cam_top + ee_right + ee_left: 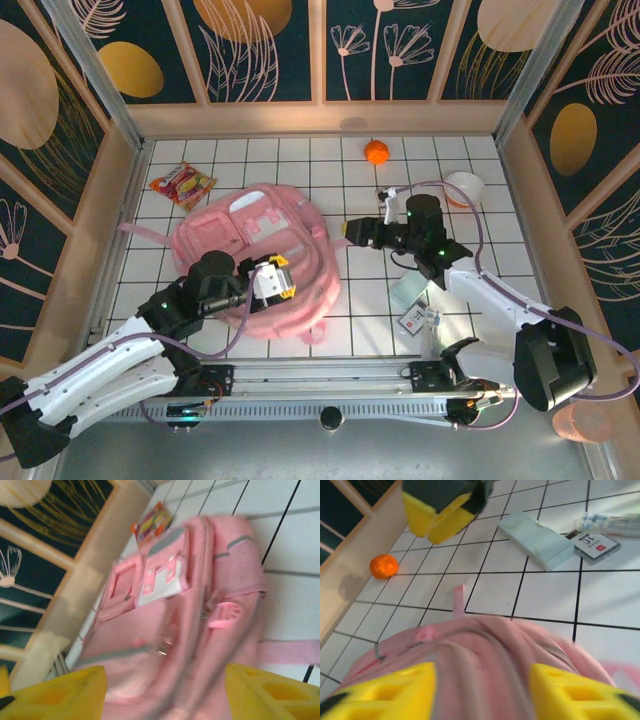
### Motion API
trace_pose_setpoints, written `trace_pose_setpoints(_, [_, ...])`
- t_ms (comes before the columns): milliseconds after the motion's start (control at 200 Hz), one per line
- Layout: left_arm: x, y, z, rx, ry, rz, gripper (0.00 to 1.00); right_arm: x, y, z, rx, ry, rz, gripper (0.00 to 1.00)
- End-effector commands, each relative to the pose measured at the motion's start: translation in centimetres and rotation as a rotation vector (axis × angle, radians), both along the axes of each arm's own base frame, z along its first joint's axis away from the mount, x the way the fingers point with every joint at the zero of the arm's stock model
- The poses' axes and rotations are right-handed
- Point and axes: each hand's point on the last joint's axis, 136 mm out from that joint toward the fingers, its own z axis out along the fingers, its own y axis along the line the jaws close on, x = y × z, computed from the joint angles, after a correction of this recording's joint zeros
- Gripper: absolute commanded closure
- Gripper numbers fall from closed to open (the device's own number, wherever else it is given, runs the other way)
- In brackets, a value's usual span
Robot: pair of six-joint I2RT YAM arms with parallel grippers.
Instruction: Pack the student bag
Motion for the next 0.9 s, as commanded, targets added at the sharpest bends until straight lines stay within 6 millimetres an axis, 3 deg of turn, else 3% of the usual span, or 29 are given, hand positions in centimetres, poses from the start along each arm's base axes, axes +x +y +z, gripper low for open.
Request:
trace_pose_setpoints(0, [2.2,0.0,1.4,-0.085,-0.005,0.126,0.37,-2.5,0.9,-1.0,-0.047,0.116,0.047,0.35])
trace_pose_setpoints(110, [2.5,-0.2,-2.3,0.021,0.117,0.155,0.29,-3.4,0.9,-1.8,-0.083,0.106,0.037,0.35])
trace_pose_setpoints(255, [1.4,-1.1,-6.7,0.127,0.263,0.096,0.14,-3.8,0.7,-1.9,-0.079,0.073,0.034,0.36])
trace_pose_setpoints(465, [4.8,0.6,-10.2,0.23,0.202,0.283,0.11,-4.3,0.7,-1.7,-0.073,0.032,0.051,0.36])
trace_pose_setpoints(565, [6.5,1.7,-12.1,0.296,0.173,0.387,0.12,-4.6,0.9,-1.6,-0.067,0.005,0.069,0.36])
trace_pose_setpoints(631, [7.3,2.3,-13.0,0.334,0.156,0.437,0.3,-4.7,0.8,-1.5,-0.074,-0.031,0.075,0.36])
trace_pose_setpoints(701, [7.7,2.0,-12.0,0.315,0.126,0.432,0.56,-4.9,0.5,-1.4,-0.094,-0.093,0.087,0.35])
trace_pose_setpoints(791, [7.8,1.0,-6.9,0.175,0.056,0.375,0.99,-4.9,0.0,-0.6,-0.127,-0.202,0.105,0.34])
trace_pose_setpoints(896, [6.4,0.4,-0.1,-0.017,-0.018,0.204,1.0,-4.7,-0.7,0.3,-0.173,-0.33,0.114,0.35])
